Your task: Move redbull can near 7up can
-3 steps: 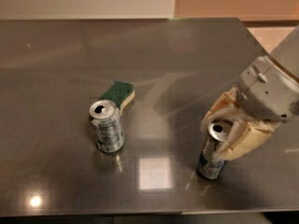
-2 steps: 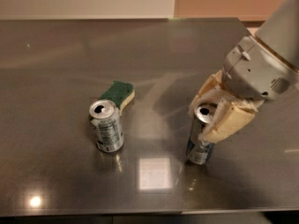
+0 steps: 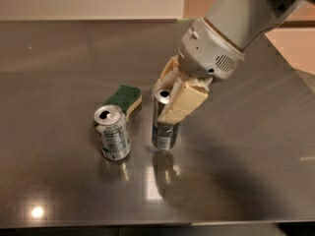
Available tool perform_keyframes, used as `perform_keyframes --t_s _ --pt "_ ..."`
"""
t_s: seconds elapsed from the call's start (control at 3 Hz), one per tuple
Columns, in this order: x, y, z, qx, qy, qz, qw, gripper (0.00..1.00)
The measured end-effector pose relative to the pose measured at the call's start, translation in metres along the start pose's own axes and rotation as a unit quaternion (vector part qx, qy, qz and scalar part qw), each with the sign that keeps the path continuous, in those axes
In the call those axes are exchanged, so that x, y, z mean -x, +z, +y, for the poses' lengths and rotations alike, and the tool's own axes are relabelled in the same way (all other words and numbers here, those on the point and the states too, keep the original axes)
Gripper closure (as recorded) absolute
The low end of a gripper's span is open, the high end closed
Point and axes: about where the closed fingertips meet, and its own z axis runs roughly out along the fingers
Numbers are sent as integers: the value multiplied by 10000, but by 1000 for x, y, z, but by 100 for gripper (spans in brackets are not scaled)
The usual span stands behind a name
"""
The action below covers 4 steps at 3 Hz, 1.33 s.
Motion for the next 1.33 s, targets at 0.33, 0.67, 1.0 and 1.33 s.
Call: perform_keyframes --t_s 0.33,0.67,1.0,1.33 --pt "16 19 -11 31 -158 24 9999 100" --pt "20 38 -12 159 -220 152 9995 82" --pt "19 48 -12 220 -225 247 9992 58" --pt "19 53 -12 250 -226 300 9990 35"
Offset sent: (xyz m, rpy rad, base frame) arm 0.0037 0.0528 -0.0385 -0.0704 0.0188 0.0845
